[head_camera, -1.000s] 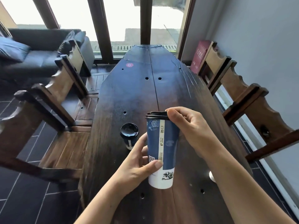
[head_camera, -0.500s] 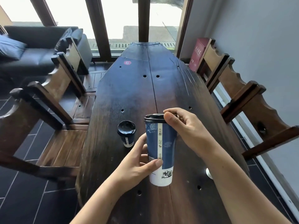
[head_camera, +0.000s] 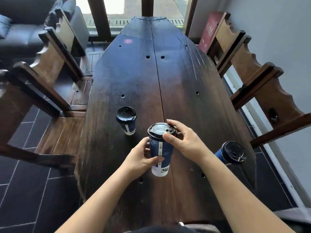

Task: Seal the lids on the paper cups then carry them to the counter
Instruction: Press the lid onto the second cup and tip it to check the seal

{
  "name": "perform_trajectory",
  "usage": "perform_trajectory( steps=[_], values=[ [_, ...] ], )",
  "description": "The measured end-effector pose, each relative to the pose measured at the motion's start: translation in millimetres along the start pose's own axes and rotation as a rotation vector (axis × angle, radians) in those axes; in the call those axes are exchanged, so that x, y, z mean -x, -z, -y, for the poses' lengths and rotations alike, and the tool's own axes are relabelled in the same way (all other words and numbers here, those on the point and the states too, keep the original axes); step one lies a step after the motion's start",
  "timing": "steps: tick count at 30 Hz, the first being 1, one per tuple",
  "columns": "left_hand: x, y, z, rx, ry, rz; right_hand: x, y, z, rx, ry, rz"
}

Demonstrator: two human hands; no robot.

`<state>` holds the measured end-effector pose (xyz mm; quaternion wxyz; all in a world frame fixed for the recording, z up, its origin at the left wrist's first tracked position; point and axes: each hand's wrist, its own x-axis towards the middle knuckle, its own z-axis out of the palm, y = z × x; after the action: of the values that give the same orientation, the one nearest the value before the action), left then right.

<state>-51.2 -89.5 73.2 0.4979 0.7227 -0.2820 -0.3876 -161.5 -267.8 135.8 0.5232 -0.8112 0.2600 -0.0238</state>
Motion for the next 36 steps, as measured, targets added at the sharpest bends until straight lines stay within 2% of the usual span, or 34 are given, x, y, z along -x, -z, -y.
perform_trajectory(
  steps=[7,20,26,32,36],
  values=[
    [-29,-18,46,-0.157,0.047,-0.026,-5,-14,-43,0.106,-0.112,0.092],
    [-46,-50,90,-0.102,0.041,-0.094,-16,-21,-77,0.183,-0.174,0.167],
    [-45,-51,99,-0.175,0.005,-0.079,-21,-23,-76,0.198,-0.181,0.139],
    [-47,-54,106,-0.210,0.023,-0.089,-45,-46,-64,0.526,0.120,0.053],
    [-46,-55,109,-0.225,0.028,-0.102,-63,-63,-66,0.783,0.093,0.114]
  ],
)
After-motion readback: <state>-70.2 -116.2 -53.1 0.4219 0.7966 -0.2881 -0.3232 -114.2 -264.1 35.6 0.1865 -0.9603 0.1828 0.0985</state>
